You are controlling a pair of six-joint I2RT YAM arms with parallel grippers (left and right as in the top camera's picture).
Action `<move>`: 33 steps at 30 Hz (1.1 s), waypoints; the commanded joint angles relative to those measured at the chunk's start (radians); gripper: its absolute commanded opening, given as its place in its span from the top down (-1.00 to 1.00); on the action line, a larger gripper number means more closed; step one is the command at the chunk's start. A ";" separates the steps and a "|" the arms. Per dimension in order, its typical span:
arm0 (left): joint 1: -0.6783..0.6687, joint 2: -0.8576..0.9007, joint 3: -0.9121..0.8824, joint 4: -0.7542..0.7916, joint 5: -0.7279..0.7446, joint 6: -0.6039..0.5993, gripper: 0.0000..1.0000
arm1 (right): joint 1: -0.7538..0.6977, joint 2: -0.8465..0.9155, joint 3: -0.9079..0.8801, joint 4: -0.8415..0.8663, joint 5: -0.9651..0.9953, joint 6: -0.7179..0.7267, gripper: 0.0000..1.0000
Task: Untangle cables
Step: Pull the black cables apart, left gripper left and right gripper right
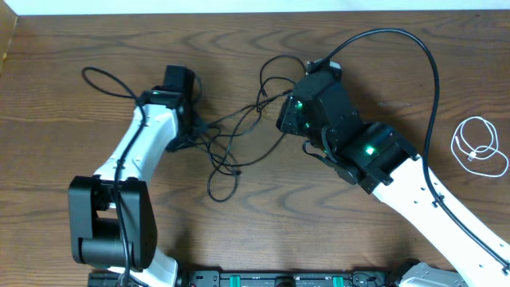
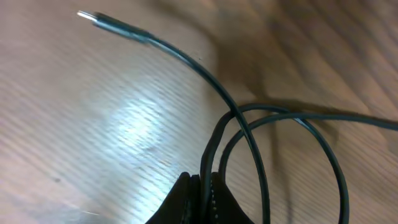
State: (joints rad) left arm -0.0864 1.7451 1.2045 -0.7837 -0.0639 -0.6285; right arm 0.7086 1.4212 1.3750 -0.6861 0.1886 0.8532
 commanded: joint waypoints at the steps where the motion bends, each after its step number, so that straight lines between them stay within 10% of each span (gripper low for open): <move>1: 0.040 0.000 -0.010 -0.010 -0.034 -0.024 0.85 | -0.008 -0.007 0.003 -0.030 0.104 -0.024 0.98; 33: 0.146 0.000 -0.010 -0.033 -0.177 -0.034 0.70 | -0.064 0.476 0.003 -0.304 0.293 -0.223 0.98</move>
State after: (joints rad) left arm 0.0338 1.7451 1.2041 -0.8089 -0.1909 -0.6514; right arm 0.6506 1.8435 1.3750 -0.9813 0.4042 0.6693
